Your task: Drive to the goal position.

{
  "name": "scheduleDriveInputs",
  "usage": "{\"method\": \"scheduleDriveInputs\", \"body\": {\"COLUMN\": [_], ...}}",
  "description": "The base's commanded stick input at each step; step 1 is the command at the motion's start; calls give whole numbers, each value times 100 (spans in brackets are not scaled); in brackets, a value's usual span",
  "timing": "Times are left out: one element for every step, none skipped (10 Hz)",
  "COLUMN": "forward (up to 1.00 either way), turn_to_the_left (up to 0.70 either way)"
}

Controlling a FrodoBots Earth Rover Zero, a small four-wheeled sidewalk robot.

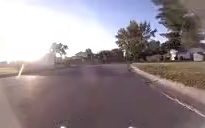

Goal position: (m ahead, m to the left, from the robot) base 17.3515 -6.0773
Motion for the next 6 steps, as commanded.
{"method": "scheduleDriveInputs", "body": {"forward": [100, 100, 100, 100, 100, 100], "turn_to_the_left": [0, 0, 0, 0, 0, 0]}}
